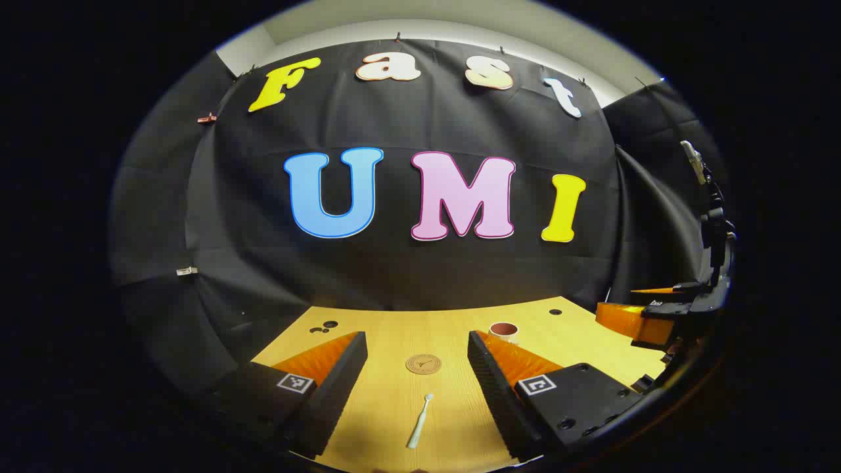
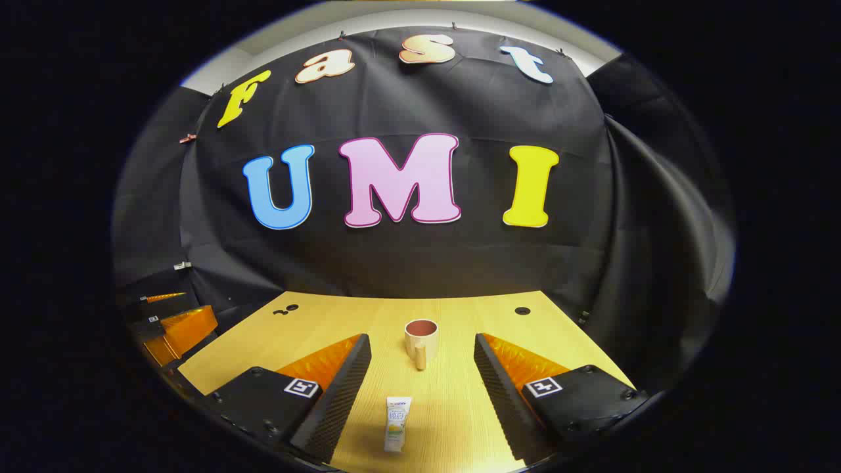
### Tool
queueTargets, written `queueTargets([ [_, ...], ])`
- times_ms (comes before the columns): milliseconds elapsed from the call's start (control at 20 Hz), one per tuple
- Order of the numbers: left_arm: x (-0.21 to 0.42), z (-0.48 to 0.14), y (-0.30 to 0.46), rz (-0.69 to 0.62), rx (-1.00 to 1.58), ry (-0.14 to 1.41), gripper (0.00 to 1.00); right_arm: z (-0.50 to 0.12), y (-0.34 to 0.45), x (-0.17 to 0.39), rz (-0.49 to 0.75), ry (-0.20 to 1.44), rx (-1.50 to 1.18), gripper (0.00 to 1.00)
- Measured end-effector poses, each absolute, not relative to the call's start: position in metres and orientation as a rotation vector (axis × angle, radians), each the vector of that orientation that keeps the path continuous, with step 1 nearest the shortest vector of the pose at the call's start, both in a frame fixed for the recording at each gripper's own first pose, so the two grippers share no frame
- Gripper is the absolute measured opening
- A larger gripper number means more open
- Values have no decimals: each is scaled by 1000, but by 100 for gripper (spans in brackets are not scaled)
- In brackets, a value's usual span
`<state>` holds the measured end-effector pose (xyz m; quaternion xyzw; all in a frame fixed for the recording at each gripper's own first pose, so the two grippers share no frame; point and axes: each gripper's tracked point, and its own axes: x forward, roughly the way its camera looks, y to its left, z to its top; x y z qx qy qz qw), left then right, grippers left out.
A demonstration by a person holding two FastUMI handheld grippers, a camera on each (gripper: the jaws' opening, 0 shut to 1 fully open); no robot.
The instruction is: Put the toothbrush and toothpaste on the desktop into the cup, then pick up the cup and place it on the coaster on the desktop.
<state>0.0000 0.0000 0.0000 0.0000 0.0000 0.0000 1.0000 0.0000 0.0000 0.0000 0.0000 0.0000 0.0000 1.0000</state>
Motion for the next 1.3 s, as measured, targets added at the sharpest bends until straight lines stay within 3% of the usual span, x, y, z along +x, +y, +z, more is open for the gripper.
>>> queueTargets([
  [1000,12,-21,9,48,-13,74,97,-42,14,33,57,159,13,97],
  [1300,13,-32,20,95,-12,99,97,-86,21,50,74,324,7,98],
])
